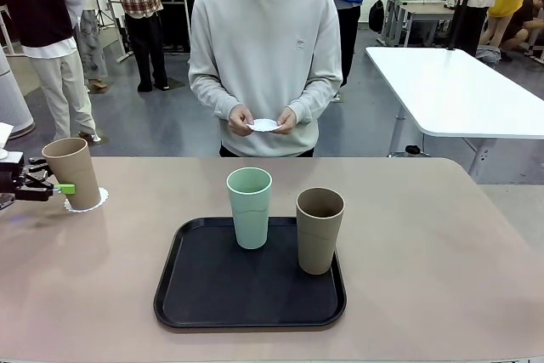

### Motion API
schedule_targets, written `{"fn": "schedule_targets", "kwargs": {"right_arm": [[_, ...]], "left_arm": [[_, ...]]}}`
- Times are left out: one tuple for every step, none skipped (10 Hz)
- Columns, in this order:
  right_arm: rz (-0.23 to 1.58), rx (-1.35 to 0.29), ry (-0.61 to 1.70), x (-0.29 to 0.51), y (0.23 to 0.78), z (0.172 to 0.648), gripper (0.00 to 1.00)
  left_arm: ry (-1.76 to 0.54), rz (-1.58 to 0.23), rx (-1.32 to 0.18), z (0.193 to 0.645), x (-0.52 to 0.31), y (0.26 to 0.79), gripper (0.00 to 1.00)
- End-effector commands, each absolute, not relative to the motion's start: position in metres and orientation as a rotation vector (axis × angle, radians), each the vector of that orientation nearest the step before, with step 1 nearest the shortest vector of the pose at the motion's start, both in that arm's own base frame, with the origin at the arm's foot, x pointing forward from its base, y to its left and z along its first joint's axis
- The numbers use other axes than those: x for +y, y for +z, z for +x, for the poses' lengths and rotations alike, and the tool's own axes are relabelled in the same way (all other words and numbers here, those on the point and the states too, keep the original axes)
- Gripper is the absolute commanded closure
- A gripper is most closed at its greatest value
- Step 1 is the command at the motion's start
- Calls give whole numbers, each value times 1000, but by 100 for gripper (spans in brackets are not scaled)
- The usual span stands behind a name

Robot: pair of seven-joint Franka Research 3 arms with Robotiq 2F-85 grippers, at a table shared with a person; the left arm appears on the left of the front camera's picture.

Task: Place coasters on the table and set cups on them.
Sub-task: Pick up one Reusable plastic cup and place it on a coaster set by the human.

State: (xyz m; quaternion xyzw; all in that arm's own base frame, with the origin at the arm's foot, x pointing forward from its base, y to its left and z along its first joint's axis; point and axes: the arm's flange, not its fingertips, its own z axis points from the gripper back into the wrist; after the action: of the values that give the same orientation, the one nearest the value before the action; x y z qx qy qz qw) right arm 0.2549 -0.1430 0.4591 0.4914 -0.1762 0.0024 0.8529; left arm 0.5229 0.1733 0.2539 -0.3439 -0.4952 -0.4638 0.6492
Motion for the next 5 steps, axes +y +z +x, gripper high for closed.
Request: {"fn": "schedule_targets", "kwargs": {"right_arm": [[1051,-375,14,-143,459,256,0],[1051,-375,14,-143,459,256,0],[1051,-375,14,-143,459,256,0],[1051,-375,14,-143,459,256,0],[1051,-375,14,-143,459,256,0]], "left_arm": [[-1100,-734,-1071,523,180,261,0],[-1125,-717,-1049,521,182,263,0],[-1139,-696,-1019,521,183,264,0],[-1150,-675,-978,521,185,263,0],[-1162,-632,-932,520,187,263,0]]}}
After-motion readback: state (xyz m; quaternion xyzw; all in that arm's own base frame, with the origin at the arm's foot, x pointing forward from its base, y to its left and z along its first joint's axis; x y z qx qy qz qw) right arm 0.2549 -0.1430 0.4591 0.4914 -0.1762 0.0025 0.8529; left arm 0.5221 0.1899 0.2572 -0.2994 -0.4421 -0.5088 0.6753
